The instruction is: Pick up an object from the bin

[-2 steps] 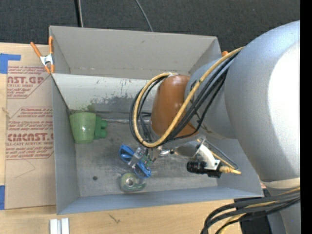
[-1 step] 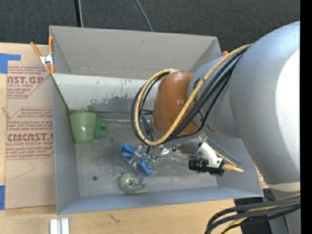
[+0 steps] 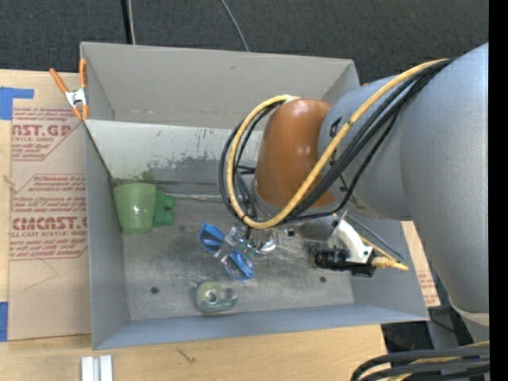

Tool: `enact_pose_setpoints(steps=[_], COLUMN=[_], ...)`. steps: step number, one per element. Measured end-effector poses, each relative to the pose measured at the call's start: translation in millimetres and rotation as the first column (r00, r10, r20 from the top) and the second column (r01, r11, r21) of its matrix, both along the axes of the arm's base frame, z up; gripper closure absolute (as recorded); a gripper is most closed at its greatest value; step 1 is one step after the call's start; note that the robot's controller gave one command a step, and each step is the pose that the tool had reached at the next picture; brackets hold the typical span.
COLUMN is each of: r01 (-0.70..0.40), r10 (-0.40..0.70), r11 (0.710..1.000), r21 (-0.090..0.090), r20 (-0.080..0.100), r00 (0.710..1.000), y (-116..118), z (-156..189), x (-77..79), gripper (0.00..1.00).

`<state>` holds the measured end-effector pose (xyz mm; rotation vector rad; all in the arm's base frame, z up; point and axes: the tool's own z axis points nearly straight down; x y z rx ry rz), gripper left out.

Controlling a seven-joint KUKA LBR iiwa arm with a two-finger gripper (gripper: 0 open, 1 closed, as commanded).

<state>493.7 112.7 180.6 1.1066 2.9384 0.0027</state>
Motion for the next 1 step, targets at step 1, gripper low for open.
enact_pose_setpoints(steps=[1], r01=[-0.001], r10=[0.001], r11=[1.0], r21=[0.0], r20=[-0.001], r00=[1.0], y=[0.5], z=[14.9], x=[0.0], gripper=[1.0])
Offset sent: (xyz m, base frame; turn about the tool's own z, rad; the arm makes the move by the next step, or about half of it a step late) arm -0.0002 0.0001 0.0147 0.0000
